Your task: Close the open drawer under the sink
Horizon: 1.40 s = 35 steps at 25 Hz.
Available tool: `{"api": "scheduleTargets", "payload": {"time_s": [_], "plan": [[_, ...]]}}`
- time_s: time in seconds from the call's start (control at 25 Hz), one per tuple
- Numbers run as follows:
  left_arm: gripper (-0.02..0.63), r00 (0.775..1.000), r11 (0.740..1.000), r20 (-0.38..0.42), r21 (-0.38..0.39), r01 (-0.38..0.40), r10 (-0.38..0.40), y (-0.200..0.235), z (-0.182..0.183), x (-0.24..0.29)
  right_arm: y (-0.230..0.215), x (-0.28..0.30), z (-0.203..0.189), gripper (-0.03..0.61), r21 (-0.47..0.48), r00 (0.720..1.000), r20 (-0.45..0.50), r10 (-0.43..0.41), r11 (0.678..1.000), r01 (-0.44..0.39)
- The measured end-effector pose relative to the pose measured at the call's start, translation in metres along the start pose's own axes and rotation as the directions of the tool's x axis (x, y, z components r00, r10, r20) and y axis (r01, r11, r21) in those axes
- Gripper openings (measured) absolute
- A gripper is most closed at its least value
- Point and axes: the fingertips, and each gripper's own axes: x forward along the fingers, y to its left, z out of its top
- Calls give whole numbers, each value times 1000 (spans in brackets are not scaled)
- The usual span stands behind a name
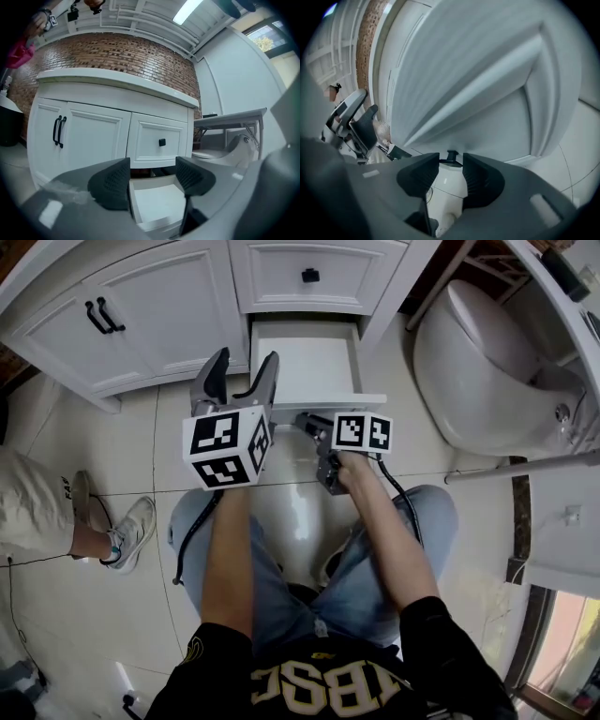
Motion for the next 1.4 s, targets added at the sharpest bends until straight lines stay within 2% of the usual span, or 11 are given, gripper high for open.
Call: {"api": "scheduleTargets", "payload": {"time_s": [0.24, 0.48, 0.72, 0.96, 1.12, 1.24, 1.4], "plan": [[304, 1000, 998, -3, -57, 10, -10, 4, -3, 15, -4, 11, 20, 160, 11, 999, 46, -22, 1000, 21], [304, 1000, 1000, -30, 21, 7, -6, 6, -3, 18, -7, 27, 41, 161, 58, 997, 66, 32, 998, -35], [304, 997, 1000, -72, -27, 11, -13, 15, -20, 20, -13, 40, 63, 163, 50, 991, 127, -39, 998, 33], [304, 995, 1000, -95, 3, 28, -27, 16, -20, 25, -19, 53, 86, 169, 60, 979, 192, -72, 996, 61], [304, 994, 999, -101, 21, 38, -36, 19, -19, 27, -23, 62, 97, 168, 47, 979, 176, -100, 995, 93], [304, 994, 999, -102, 32, 33, -30, 24, -16, 30, -27, 69, 111, 168, 39, 981, 175, -79, 997, 73], [304, 994, 999, -108, 18, 36, -34, 28, -16, 35, -28, 78, 129, 169, 43, 971, 234, -49, 998, 40]]}}
